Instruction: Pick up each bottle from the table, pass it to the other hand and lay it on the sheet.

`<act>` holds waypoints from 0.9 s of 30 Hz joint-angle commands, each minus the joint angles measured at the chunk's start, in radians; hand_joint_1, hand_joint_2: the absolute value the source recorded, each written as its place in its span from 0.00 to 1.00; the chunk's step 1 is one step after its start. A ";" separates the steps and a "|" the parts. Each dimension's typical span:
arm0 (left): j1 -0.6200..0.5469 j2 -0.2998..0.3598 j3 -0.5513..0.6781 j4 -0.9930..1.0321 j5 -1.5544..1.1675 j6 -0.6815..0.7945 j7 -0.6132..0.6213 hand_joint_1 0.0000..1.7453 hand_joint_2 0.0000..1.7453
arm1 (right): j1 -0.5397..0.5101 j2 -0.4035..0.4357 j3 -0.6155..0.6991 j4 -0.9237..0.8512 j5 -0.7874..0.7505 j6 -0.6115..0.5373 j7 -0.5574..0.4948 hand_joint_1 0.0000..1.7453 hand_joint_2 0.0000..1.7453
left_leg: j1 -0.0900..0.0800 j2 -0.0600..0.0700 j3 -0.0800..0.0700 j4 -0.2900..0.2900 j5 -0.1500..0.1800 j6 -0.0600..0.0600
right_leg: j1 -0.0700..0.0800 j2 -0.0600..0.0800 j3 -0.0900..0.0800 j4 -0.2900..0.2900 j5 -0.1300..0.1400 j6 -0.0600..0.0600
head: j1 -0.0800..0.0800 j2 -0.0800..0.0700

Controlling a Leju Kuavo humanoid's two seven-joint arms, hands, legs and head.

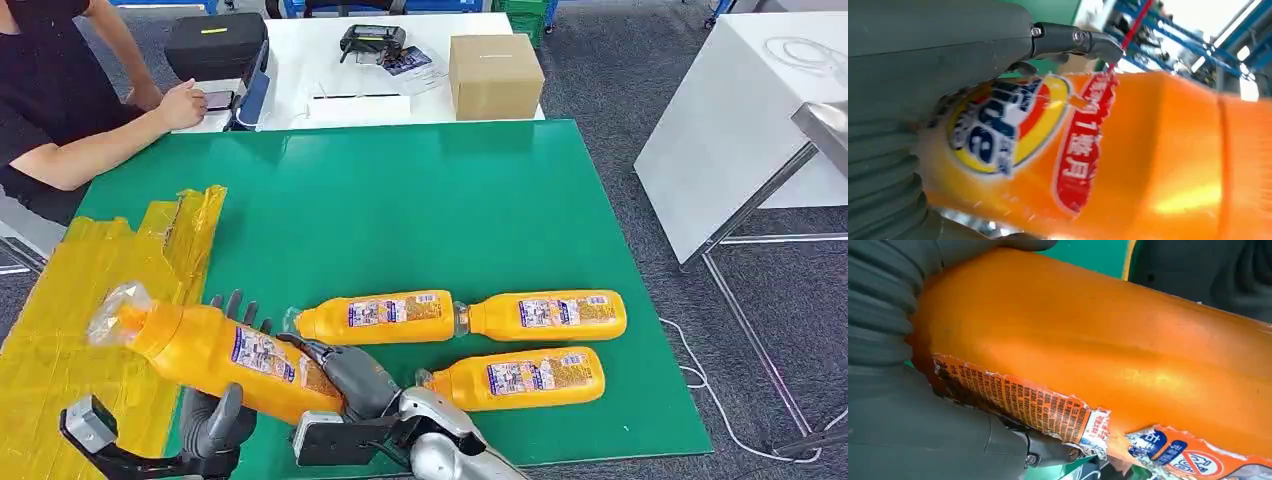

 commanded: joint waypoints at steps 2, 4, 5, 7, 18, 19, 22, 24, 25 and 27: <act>-0.053 0.003 -0.032 0.034 -0.146 0.067 -0.035 0.64 1.00 | -0.046 0.039 0.133 0.178 0.037 0.010 0.002 1.00 1.00 | 0.000 -0.002 0.001 -0.001 0.001 0.000 | 0.000 -0.003 0.001 -0.001 0.000 -0.001 | -0.001 0.000; -0.051 0.000 -0.035 0.028 -0.174 0.073 -0.053 1.00 1.00 | -0.060 0.016 0.127 0.156 0.038 0.006 0.020 1.00 1.00 | 0.000 -0.003 0.001 -0.001 0.001 0.000 | 0.000 -0.003 0.002 -0.001 0.000 -0.001 | 0.000 0.000; -0.050 -0.002 -0.036 0.026 -0.185 0.079 -0.057 1.00 1.00 | -0.059 0.011 0.120 0.148 0.035 0.005 0.022 1.00 1.00 | 0.000 -0.002 0.000 -0.001 0.001 0.000 | 0.000 -0.002 0.000 -0.001 0.000 0.000 | -0.001 0.000; -0.051 -0.002 -0.035 0.026 -0.186 0.077 -0.060 1.00 1.00 | -0.055 0.003 0.106 0.134 0.033 0.001 0.026 1.00 1.00 | 0.001 -0.003 0.002 -0.001 0.001 0.001 | 0.001 -0.004 0.004 -0.002 0.000 -0.001 | 0.000 0.000; -0.051 -0.006 -0.016 0.005 -0.214 0.094 -0.078 1.00 1.00 | -0.032 -0.020 0.036 0.074 0.040 -0.062 0.062 1.00 1.00 | 0.000 -0.003 0.001 0.000 0.001 0.001 | 0.001 -0.004 0.002 -0.001 0.000 -0.001 | 0.000 0.000; -0.052 -0.008 -0.009 -0.007 -0.254 0.122 -0.092 1.00 1.00 | -0.027 -0.027 0.018 0.055 0.051 -0.083 0.072 1.00 1.00 | 0.000 -0.003 0.000 0.000 0.001 0.001 | 0.000 -0.004 0.001 -0.001 0.000 -0.001 | 0.000 0.000; -0.066 -0.021 0.040 -0.069 -0.506 0.330 -0.171 1.00 1.00 | 0.001 -0.059 -0.071 -0.049 0.064 -0.126 0.108 0.00 1.00 | 0.001 -0.005 0.000 0.001 0.001 0.001 | 0.001 -0.007 0.002 -0.001 -0.001 -0.001 | 0.000 0.000; -0.106 -0.007 0.091 -0.080 -0.610 0.440 -0.187 1.00 1.00 | -0.013 -0.096 -0.122 -0.092 0.054 -0.122 0.119 0.00 1.00 | 0.001 -0.004 -0.002 0.001 0.001 0.001 | 0.001 -0.005 0.000 0.000 0.000 -0.001 | 0.000 0.000; -0.134 0.001 0.131 -0.077 -0.696 0.525 -0.192 1.00 1.00 | -0.022 -0.110 -0.148 -0.104 0.042 -0.110 0.122 0.00 1.00 | 0.001 -0.004 -0.002 0.001 0.001 0.001 | 0.001 -0.005 0.000 0.000 0.000 0.000 | 0.000 0.000; -0.169 0.017 0.180 -0.065 -0.743 0.555 -0.192 1.00 1.00 | -0.035 -0.124 -0.183 -0.113 0.035 -0.085 0.115 0.00 0.00 | 0.001 -0.005 -0.002 0.001 0.002 0.001 | 0.001 -0.007 0.001 0.000 0.001 -0.001 | 0.000 0.000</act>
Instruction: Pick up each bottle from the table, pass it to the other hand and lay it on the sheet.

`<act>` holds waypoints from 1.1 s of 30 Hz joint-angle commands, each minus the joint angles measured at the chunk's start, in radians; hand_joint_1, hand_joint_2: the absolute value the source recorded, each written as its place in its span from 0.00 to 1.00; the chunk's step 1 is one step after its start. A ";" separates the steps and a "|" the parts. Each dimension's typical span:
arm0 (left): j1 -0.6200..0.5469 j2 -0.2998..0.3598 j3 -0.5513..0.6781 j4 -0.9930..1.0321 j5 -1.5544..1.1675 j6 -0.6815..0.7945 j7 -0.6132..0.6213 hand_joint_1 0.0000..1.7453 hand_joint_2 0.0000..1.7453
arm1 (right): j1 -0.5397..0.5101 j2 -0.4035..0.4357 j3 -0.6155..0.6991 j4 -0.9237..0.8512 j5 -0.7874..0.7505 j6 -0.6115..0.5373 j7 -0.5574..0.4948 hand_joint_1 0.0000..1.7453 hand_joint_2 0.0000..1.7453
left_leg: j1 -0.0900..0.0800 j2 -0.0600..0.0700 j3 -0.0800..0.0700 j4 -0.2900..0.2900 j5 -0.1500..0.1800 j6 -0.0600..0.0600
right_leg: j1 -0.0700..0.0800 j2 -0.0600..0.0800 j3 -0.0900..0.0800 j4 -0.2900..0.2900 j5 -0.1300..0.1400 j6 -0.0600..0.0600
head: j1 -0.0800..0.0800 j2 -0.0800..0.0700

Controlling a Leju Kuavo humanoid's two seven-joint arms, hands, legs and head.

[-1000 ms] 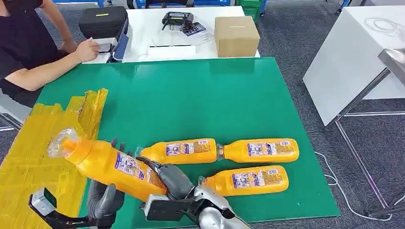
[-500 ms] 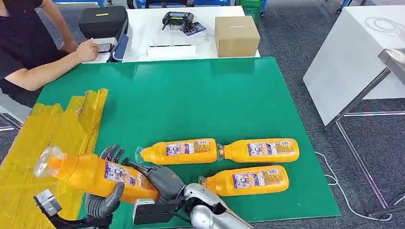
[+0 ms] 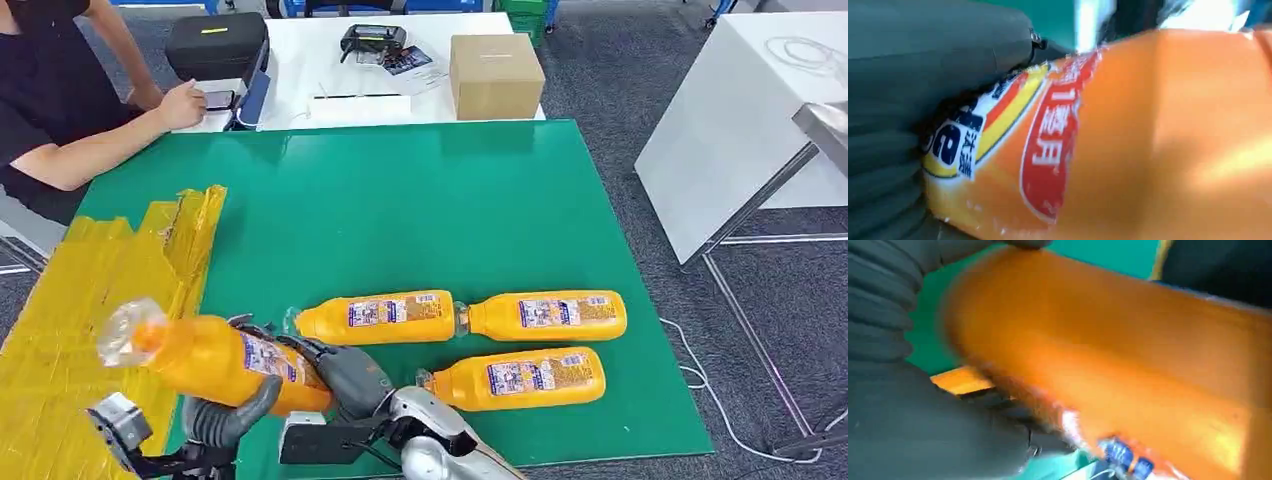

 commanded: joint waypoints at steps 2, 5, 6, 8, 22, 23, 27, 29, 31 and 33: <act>-0.152 0.029 0.186 -0.019 -0.323 0.287 -0.037 1.00 1.00 | -0.031 -0.119 -0.184 -0.123 -0.013 0.038 0.010 0.00 0.00 | 0.001 -0.002 0.000 0.000 0.002 0.000 | 0.001 -0.003 0.001 0.000 0.001 -0.001 | 0.000 0.000; -0.180 0.073 0.245 0.011 -0.575 0.446 -0.029 1.00 1.00 | -0.063 -0.134 -0.201 -0.131 -0.011 0.047 0.015 0.00 0.00 | 0.001 -0.002 0.002 0.000 0.001 0.000 | 0.001 -0.002 0.003 0.000 0.001 -0.001 | 0.000 0.000; -0.188 0.095 0.267 0.027 -0.634 0.467 -0.022 1.00 1.00 | -0.073 -0.140 -0.209 -0.132 -0.012 0.050 0.021 0.00 0.00 | 0.000 -0.001 0.001 0.000 0.001 0.000 | 0.000 -0.001 0.002 0.000 0.001 -0.001 | 0.000 0.000; -0.195 0.131 0.303 0.063 -0.776 0.519 -0.012 1.00 1.00 | -0.101 -0.157 -0.212 -0.123 -0.018 0.072 0.033 0.00 0.00 | 0.000 0.000 0.002 0.000 0.001 0.000 | 0.001 -0.001 0.002 0.000 0.001 -0.001 | 0.000 0.000; -0.179 0.287 0.279 0.343 -1.319 0.740 0.165 1.00 1.00 | -0.245 -0.183 -0.133 0.038 -0.087 0.169 0.061 0.00 1.00 | -0.001 0.003 0.004 -0.003 0.001 0.001 | -0.001 0.002 0.003 -0.002 0.001 -0.001 | 0.000 0.000; -0.190 0.293 0.275 0.359 -1.314 0.742 0.166 1.00 1.00 | -0.257 -0.174 -0.129 0.048 -0.091 0.171 0.063 0.00 1.00 | -0.001 0.003 0.003 -0.003 0.001 0.000 | -0.001 0.002 0.002 -0.001 0.001 -0.001 | 0.000 0.000; -0.218 0.355 0.241 0.494 -1.428 0.717 0.225 1.00 1.00 | -0.306 -0.155 -0.091 0.109 -0.115 0.189 0.083 0.00 1.00 | 0.000 0.001 0.001 -0.002 0.002 0.000 | 0.000 0.000 0.001 0.000 0.001 -0.001 | 0.000 0.000; -0.220 0.369 0.233 0.535 -1.435 0.706 0.222 1.00 1.00 | -0.313 -0.154 -0.080 0.130 -0.121 0.191 0.084 0.00 1.00 | -0.001 0.001 0.003 -0.003 0.002 0.000 | 0.000 0.000 0.002 -0.001 0.001 -0.001 | 0.000 0.000; -0.223 0.385 0.221 0.569 -1.528 0.728 0.274 1.00 1.00 | -0.330 -0.148 -0.067 0.162 -0.128 0.196 0.087 0.00 1.00 | 0.000 0.001 0.003 -0.002 0.002 0.000 | 0.000 0.000 0.003 -0.001 0.001 -0.001 | 0.000 0.000; -0.231 0.388 0.214 0.607 -1.541 0.723 0.285 1.00 1.00 | -0.342 -0.137 -0.062 0.189 -0.135 0.201 0.089 0.00 1.00 | 0.000 0.002 0.003 -0.002 0.001 0.000 | 0.000 0.000 0.003 0.000 0.001 -0.001 | 0.000 0.000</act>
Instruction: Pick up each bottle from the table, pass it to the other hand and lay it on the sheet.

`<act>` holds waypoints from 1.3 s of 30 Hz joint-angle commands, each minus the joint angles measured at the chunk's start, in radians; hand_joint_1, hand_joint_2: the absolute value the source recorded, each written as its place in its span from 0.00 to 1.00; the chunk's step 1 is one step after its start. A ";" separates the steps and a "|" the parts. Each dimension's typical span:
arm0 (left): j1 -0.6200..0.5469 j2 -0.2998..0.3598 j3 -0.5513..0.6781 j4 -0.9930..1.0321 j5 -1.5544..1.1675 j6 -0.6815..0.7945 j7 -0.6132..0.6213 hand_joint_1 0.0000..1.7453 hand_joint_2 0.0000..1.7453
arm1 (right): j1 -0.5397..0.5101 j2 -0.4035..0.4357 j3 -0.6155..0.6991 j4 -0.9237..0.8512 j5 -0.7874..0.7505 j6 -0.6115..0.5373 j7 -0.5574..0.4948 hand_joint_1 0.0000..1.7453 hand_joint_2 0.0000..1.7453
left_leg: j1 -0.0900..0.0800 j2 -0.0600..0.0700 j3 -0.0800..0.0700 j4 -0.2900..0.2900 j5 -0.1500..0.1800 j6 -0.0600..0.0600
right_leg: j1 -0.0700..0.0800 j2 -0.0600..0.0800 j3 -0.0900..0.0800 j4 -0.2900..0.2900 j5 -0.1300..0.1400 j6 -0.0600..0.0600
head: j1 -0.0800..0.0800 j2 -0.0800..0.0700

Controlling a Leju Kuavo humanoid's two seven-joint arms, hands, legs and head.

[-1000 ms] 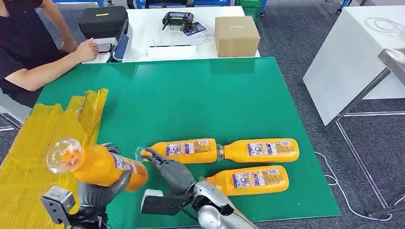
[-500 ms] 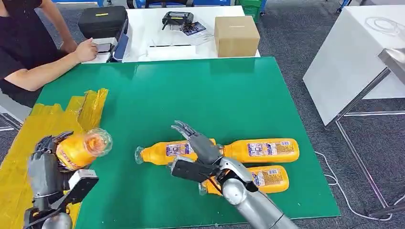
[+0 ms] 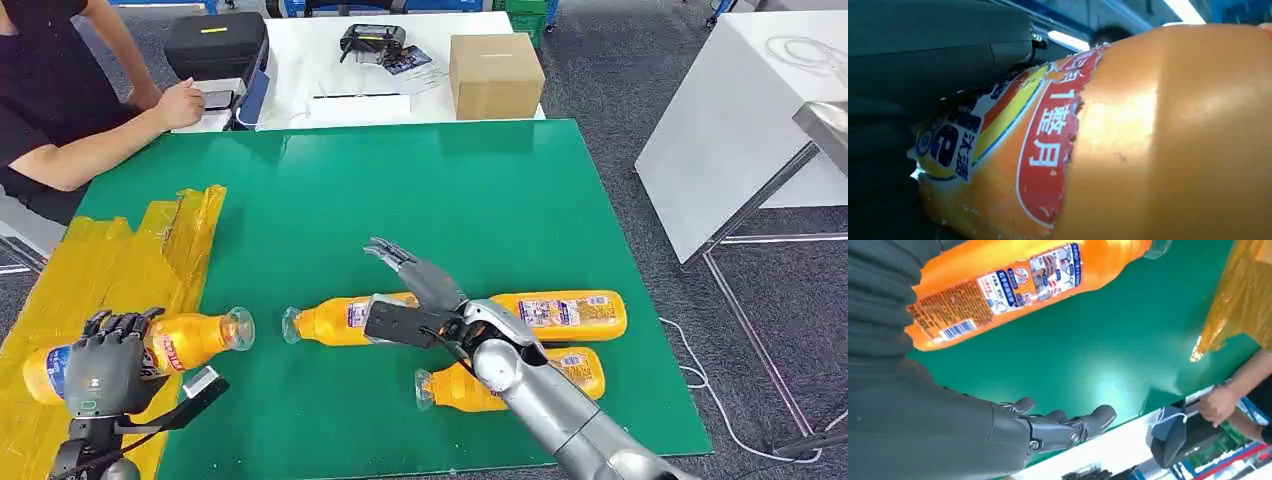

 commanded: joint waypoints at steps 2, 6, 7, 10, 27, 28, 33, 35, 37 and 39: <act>-0.073 0.101 -0.075 0.310 -0.127 -0.009 0.072 1.00 1.00 | -0.135 0.030 0.105 0.226 -0.023 0.013 0.011 0.00 1.00 | -0.001 0.001 0.002 -0.002 0.001 0.000 | -0.001 0.000 0.002 -0.001 0.000 -0.001 | 0.000 0.000; -0.095 0.126 -0.096 0.353 -0.130 -0.063 0.074 1.00 1.00 | -0.149 0.041 0.115 0.247 -0.030 0.025 0.016 0.00 1.00 | -0.001 0.000 0.001 -0.001 0.001 0.000 | 0.000 -0.001 0.001 0.000 0.000 -0.001 | 0.000 0.000; -0.095 0.126 -0.096 0.353 -0.130 -0.063 0.074 1.00 1.00 | -0.149 0.041 0.115 0.247 -0.030 0.025 0.016 0.00 1.00 | -0.001 -0.001 0.001 -0.001 0.001 0.000 | 0.000 -0.002 0.002 -0.001 0.000 -0.001 | 0.000 0.000; -0.122 0.161 -0.133 0.405 -0.129 -0.155 0.113 0.00 1.00 | -0.164 0.046 0.129 0.269 -0.032 0.042 0.029 0.00 1.00 | -0.001 -0.001 0.001 -0.001 0.001 0.000 | 0.000 -0.001 0.001 0.000 0.001 -0.001 | 0.000 0.000; -0.181 0.202 -0.142 0.510 0.055 -0.221 0.019 0.00 0.00 | -0.330 0.086 0.415 0.540 0.186 0.146 0.158 0.00 1.00 | -0.002 -0.004 0.008 -0.002 0.007 -0.002 | -0.001 -0.005 0.007 0.004 0.001 -0.001 | 0.000 0.000; -0.173 0.199 -0.135 0.497 0.070 -0.217 0.013 0.00 0.00 | -0.334 0.083 0.440 0.543 0.223 0.132 0.174 0.00 1.00 | -0.001 -0.004 0.007 -0.002 0.007 -0.002 | -0.001 -0.005 0.007 0.004 0.001 -0.001 | 0.000 0.000; -0.164 0.199 -0.133 0.486 0.070 -0.219 0.014 0.00 0.00 | -0.334 0.081 0.447 0.544 0.242 0.125 0.185 0.00 1.00 | -0.002 -0.006 0.007 -0.001 0.006 -0.002 | -0.003 -0.007 0.007 0.005 0.000 -0.001 | 0.000 0.000; -0.161 0.189 -0.115 0.478 0.108 -0.219 -0.010 0.00 0.00 | -0.332 0.079 0.457 0.553 0.283 0.120 0.204 0.00 1.00 | -0.002 -0.004 0.006 -0.001 0.006 -0.002 | -0.002 -0.006 0.006 0.004 0.001 -0.002 | 0.000 0.000; -0.163 0.177 -0.103 0.467 0.148 -0.222 -0.040 0.00 0.00 | -0.325 0.074 0.460 0.566 0.305 0.120 0.211 0.00 1.00 | -0.003 -0.004 0.006 -0.002 0.007 -0.002 | -0.002 -0.006 0.006 0.004 0.001 -0.002 | 0.000 0.000; -0.163 0.177 -0.103 0.467 0.148 -0.222 -0.040 0.00 0.00 | -0.325 0.074 0.460 0.566 0.305 0.120 0.211 0.00 1.00 | -0.003 -0.007 0.006 -0.001 0.007 -0.002 | -0.003 -0.007 0.006 0.004 0.001 -0.001 | 0.000 0.000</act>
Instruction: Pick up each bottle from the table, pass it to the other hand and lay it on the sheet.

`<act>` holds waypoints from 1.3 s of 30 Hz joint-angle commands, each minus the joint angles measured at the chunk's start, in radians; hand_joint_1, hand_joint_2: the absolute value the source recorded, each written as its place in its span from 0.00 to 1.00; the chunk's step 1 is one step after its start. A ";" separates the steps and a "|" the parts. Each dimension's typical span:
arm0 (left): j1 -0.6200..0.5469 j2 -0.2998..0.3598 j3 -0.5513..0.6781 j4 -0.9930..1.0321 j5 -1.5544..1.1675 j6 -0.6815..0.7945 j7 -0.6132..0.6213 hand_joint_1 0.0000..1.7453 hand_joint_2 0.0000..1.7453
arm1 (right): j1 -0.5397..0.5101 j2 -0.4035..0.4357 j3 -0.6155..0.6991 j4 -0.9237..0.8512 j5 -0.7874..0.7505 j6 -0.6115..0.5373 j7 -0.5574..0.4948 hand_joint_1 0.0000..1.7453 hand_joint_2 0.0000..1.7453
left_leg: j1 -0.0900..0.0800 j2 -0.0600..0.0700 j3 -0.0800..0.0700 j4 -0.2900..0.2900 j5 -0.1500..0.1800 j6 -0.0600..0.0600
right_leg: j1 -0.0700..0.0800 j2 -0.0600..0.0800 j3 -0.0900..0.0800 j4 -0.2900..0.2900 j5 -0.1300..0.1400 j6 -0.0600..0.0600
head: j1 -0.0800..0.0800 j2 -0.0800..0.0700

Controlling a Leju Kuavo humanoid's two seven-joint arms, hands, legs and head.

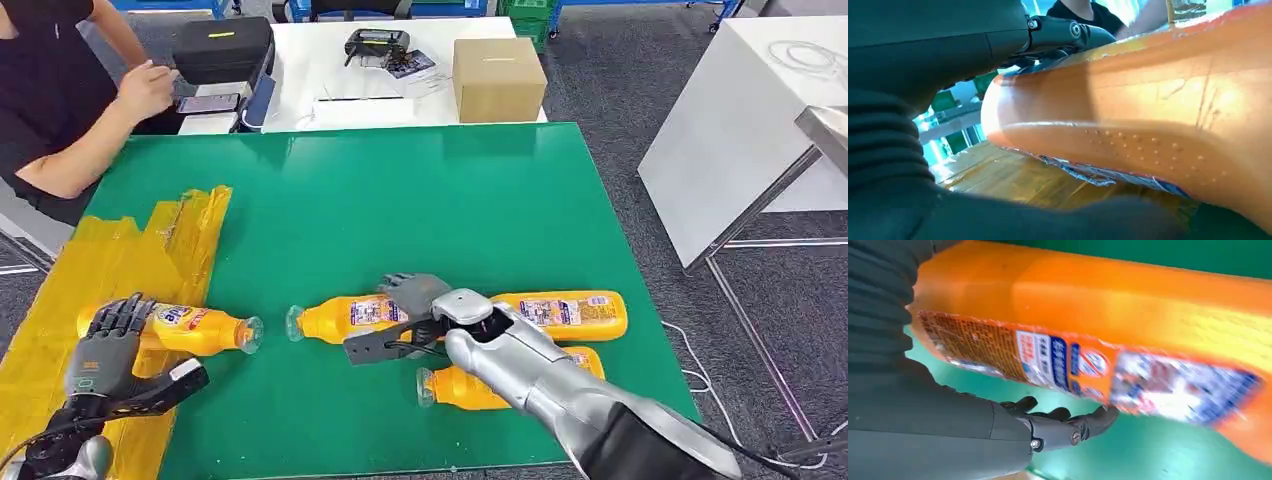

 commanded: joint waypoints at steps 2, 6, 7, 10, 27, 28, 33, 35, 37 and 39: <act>0.018 -0.039 0.007 0.051 0.053 -0.020 -0.042 0.00 0.00 | -0.057 -0.005 0.102 0.112 0.036 -0.005 0.016 0.00 1.00 | 0.000 0.001 0.000 -0.001 0.001 0.001 | 0.000 0.000 -0.001 -0.001 0.001 -0.001 | 0.000 0.000; 0.014 -0.098 0.059 -0.028 0.278 -0.089 -0.197 0.00 0.00 | -0.037 -0.009 0.101 0.150 0.087 0.015 0.001 0.00 1.00 | -0.001 0.000 0.000 -0.001 0.001 0.001 | 0.000 -0.001 0.000 -0.001 0.001 0.000 | 0.000 0.000; 0.010 -0.119 0.076 -0.058 0.354 -0.125 -0.233 0.00 0.00 | -0.026 -0.010 0.095 0.164 0.095 0.006 -0.011 0.43 1.00 | 0.000 -0.001 -0.001 -0.001 0.001 0.001 | 0.000 -0.001 0.000 -0.002 0.001 -0.001 | 0.000 0.000; -0.026 -0.192 0.137 -0.169 0.665 -0.344 -0.326 0.00 0.00 | 0.018 -0.003 0.056 0.220 0.095 -0.024 -0.039 1.00 1.00 | 0.000 -0.005 0.000 0.000 0.001 0.001 | 0.000 -0.005 0.001 -0.002 0.000 0.000 | 0.000 0.000; -0.053 -0.291 0.229 -0.277 1.098 -0.657 -0.241 0.00 0.00 | 0.057 0.046 -0.050 0.321 0.067 -0.075 -0.047 1.00 1.00 | 0.002 0.002 0.005 0.000 0.001 0.001 | 0.002 -0.001 0.003 -0.003 0.002 -0.001 | 0.001 0.000; -0.052 -0.298 0.236 -0.280 1.127 -0.675 -0.236 0.00 0.00 | 0.057 0.046 -0.057 0.317 0.066 -0.076 -0.048 1.00 1.00 | 0.003 0.001 0.003 -0.001 0.002 0.001 | 0.002 -0.003 0.002 -0.005 0.003 -0.001 | 0.000 0.000; -0.007 -0.341 0.277 -0.362 1.374 -0.787 -0.153 0.00 0.00 | 0.082 0.070 -0.210 0.272 -0.005 -0.228 -0.046 1.00 1.00 | 0.003 0.002 0.003 -0.001 0.003 0.001 | 0.003 -0.002 0.000 -0.005 0.004 -0.001 | 0.000 0.000; 0.040 -0.361 0.287 -0.436 1.433 -0.803 -0.143 0.00 0.00 | 0.117 0.083 -0.311 0.187 -0.048 -0.353 -0.082 1.00 1.00 | 0.002 0.006 0.004 0.000 0.001 0.001 | 0.002 0.002 0.001 -0.003 0.003 -0.001 | 0.000 0.000; 0.059 -0.372 0.287 -0.468 1.460 -0.813 -0.133 0.00 0.00 | 0.136 0.083 -0.341 0.134 -0.045 -0.398 -0.095 1.00 1.00 | 0.002 0.006 0.005 0.000 0.000 0.001 | 0.001 0.003 0.003 -0.002 0.002 -0.001 | 0.000 0.000; 0.102 -0.399 0.274 -0.533 1.489 -0.811 -0.110 0.00 1.00 | 0.214 0.084 -0.425 -0.048 -0.046 -0.463 -0.135 1.00 1.00 | 0.002 0.007 0.004 0.000 0.000 0.001 | 0.002 0.004 0.001 -0.003 0.003 -0.002 | 0.000 0.000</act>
